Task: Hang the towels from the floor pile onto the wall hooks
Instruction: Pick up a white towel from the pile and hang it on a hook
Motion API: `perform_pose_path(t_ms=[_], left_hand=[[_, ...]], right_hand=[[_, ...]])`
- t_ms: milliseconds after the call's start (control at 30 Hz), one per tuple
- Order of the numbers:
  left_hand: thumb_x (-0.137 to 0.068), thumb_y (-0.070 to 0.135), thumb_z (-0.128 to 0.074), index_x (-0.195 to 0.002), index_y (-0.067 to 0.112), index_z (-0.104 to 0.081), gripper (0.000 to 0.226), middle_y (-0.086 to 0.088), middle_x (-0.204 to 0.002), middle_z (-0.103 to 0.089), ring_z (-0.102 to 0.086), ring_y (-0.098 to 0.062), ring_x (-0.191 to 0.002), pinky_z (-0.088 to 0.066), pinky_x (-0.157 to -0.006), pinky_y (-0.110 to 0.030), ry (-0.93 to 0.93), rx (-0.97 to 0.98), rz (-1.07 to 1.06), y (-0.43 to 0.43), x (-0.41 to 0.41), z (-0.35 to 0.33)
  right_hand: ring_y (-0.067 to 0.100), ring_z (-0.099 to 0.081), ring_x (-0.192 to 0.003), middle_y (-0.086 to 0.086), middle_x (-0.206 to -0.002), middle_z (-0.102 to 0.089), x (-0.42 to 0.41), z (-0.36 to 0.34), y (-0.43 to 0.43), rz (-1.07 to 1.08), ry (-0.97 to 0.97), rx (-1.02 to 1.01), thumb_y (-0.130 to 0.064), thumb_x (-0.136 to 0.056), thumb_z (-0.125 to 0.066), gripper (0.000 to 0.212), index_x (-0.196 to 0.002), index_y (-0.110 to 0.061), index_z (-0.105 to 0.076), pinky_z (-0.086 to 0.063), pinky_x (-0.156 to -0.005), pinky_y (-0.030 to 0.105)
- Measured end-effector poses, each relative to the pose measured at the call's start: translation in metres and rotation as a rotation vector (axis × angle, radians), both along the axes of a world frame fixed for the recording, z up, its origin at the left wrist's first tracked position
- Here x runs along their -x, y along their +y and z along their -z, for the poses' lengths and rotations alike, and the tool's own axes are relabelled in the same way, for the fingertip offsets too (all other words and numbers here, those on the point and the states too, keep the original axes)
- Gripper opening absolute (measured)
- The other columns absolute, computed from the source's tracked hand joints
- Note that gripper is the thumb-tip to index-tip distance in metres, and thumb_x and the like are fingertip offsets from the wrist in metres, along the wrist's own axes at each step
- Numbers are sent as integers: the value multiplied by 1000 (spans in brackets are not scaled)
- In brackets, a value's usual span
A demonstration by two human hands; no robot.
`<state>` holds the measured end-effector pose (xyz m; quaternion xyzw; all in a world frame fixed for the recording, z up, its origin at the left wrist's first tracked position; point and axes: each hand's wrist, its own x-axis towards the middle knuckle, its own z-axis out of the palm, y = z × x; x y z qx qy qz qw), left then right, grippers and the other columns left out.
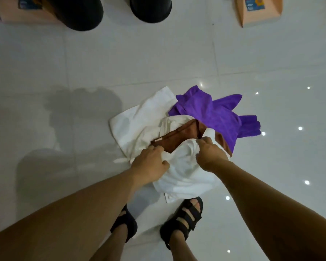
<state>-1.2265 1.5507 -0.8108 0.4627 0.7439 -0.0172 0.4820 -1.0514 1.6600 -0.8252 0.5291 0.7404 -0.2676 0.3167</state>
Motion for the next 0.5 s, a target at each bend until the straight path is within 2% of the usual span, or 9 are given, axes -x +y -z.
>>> perform_pose_path(t_ms=[100, 133, 200, 267, 367, 433, 500], left_hand=[[-89, 38, -50, -137, 20, -43, 52, -6, -137, -46, -46, -27, -123, -42, -96, -36, -4, 3, -41, 13, -9, 39], [-88, 38, -50, -136, 20, -44, 52, -6, -135, -48, -48, -27, -121, -42, -94, -35, -3, 8, -52, 17, -10, 48], [-86, 37, -51, -133, 18, -47, 51, -8, -132, -50, -50, -29, -119, -44, -93, -35, -2, 16, -69, 22, -13, 61], [-86, 36, -51, -133, 17, -48, 50, -9, -133, -51, -51, -29, -119, -44, -95, -36, 1, 24, -69, 22, -15, 65], [-88, 36, -51, -136, 17, -44, 52, -9, -134, -49, -50, -28, -120, -45, -96, -38, -22, 64, -56, 15, -21, 56], [-88, 37, -53, -137, 18, -41, 54, -7, -135, -48, -49, -26, -120, -45, -98, -41, -52, 67, -49, 11, -23, 39], [-86, 39, -58, -141, 21, -37, 62, -3, -139, -45, -45, -23, -125, -42, -101, -41, -99, 24, -46, 11, -22, 15]], right_hand=[[36, -41, -129, -5, -161, -4, -12, 40, 24, -155, -14, -78, -11, -91, -49, 69, -151, -31, -20, -40, -101, 46], [35, -42, -127, -4, -161, -3, -16, 50, 30, -222, -44, -70, -11, -91, -49, 67, -149, -30, -23, -38, -103, 47], [32, -50, -120, 5, -154, -27, -24, 64, 38, -362, -145, -76, -13, -90, -49, 50, -138, -23, -40, -40, -103, 47], [31, -56, -112, 8, -132, -50, -32, 68, 37, -433, -195, -153, -14, -90, -49, 34, -124, -19, -53, -44, -92, 42], [31, -58, -102, 8, -121, -56, -35, 55, 28, -398, -59, -201, -17, -92, -50, 24, -112, -18, -62, -48, -76, 36], [30, -54, -110, 7, -130, -54, -32, 32, 26, -359, 84, -185, -24, -92, -54, 21, -109, -21, -66, -49, -84, 36], [29, -44, -123, 4, -140, -47, -26, 0, 19, -425, 170, -160, -37, -92, -55, 24, -109, -26, -68, -39, -101, 40]])
